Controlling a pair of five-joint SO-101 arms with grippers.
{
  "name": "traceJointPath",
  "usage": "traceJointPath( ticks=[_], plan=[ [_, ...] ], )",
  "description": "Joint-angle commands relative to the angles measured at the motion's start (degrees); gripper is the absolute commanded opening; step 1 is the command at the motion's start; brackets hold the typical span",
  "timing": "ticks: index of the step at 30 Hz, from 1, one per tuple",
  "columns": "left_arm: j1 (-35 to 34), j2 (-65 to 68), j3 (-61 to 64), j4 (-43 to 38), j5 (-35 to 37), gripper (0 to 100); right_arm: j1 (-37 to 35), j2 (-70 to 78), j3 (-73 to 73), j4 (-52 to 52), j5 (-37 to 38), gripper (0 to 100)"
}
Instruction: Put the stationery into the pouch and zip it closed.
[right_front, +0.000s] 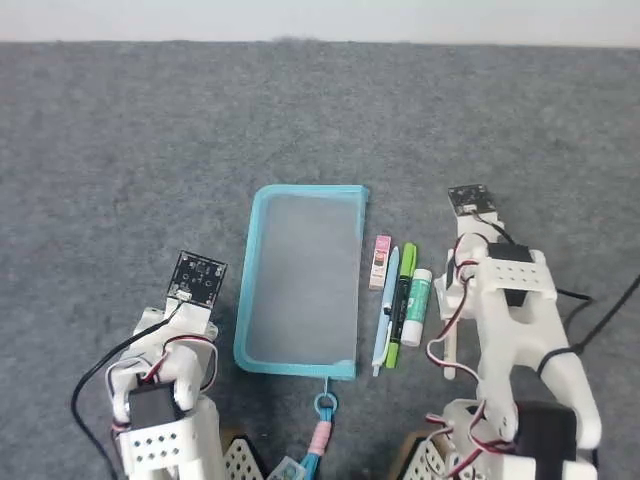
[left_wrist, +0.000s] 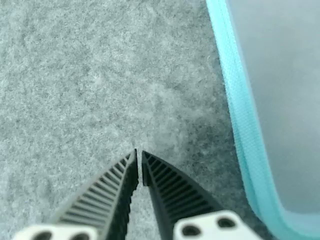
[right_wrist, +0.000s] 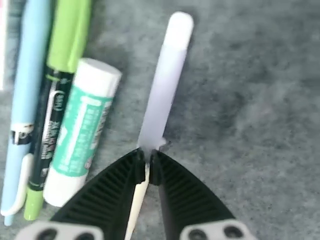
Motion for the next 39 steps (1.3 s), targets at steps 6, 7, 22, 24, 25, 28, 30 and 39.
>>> traceJointPath(
  ticks=[6, 7, 22, 24, 25, 28, 30, 39],
  plan=[
    [-0.3, -0.4, -0.3, 0.2, -0.6, 1, -3.6, -2.0, -1.6, 0.7, -1.1, 15.2],
    [-0.3, -0.4, -0.3, 0.2, -0.6, 1, -4.2, -2.0, -1.1, 0.3, -1.1, 15.1],
    [-0.3, -0.4, -0.3, 0.2, -0.6, 1, -5.4, 4.3, 1.8, -5.5, -1.2, 11.2],
    [-0.3, -0.4, -0.3, 0.2, -0.6, 1, -5.1, 7.1, 0.0, -4.9, -1.2, 8.2],
    [-0.3, -0.4, -0.3, 0.2, -0.6, 1, -5.1, 8.0, -1.1, -3.8, -1.3, 7.2],
    [-0.3, -0.4, -0.3, 0.2, -0.6, 1, -5.1, 9.4, -2.5, -3.1, -1.3, 5.8],
    [-0.3, -0.4, -0.3, 0.2, -0.6, 1, -5.1, 9.4, -2.5, -3.0, -1.3, 5.8],
    [-0.3, -0.4, -0.3, 0.2, -0.6, 1, 8.1, 6.0, -13.9, 5.0, 2.4, 5.8]
  ],
)
